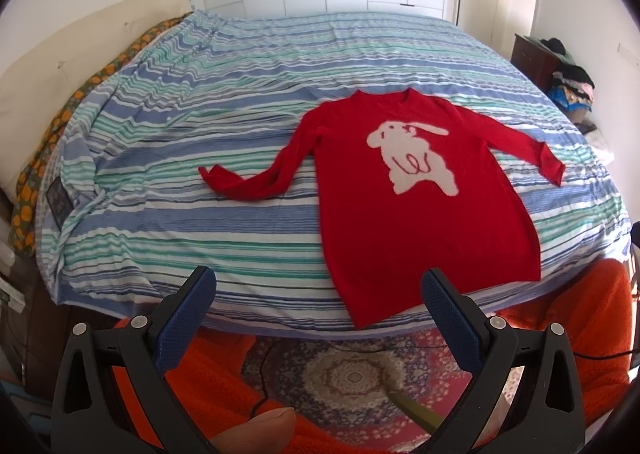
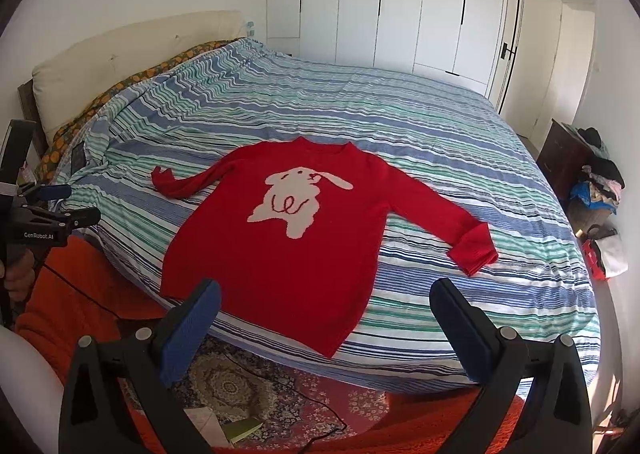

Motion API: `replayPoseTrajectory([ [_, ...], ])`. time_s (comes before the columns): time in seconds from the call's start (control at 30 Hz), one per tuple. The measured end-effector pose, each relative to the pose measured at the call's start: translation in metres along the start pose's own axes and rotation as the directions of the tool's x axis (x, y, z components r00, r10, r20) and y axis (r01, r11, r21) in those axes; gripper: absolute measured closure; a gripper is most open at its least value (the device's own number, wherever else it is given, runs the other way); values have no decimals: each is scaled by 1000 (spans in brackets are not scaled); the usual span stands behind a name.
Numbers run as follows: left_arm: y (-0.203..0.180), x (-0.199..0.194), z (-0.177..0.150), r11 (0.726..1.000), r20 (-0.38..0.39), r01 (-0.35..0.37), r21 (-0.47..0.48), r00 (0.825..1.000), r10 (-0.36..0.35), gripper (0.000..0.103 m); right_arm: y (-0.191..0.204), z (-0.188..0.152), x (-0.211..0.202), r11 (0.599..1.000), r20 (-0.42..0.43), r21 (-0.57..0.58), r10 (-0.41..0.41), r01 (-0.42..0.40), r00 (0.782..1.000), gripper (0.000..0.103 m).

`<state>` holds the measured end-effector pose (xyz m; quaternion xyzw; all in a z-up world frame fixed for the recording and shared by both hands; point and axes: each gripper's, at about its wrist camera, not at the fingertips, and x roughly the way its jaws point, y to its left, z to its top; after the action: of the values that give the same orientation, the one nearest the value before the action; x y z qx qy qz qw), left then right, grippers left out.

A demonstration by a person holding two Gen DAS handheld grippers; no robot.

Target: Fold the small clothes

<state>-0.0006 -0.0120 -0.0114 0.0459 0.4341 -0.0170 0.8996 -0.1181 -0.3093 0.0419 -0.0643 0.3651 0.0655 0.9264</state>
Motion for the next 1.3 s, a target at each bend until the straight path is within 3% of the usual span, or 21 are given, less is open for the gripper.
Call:
replayPoseTrajectory([
  [0.87, -4, 4, 1, 1000, -24, 3, 23, 1000, -3, 1, 2, -2, 10, 1000, -36, 11, 1, 0, 999, 0],
  [1.0, -2, 3, 0, 1000, -15, 5, 14, 1000, -4, 1, 3, 4, 18, 998, -95, 0, -58, 58, 994, 0],
  [1.3, -9, 8, 2, 1000, -41, 18, 13, 999, -17, 1, -6, 10, 25, 973, -182, 5, -226, 231, 957, 0],
])
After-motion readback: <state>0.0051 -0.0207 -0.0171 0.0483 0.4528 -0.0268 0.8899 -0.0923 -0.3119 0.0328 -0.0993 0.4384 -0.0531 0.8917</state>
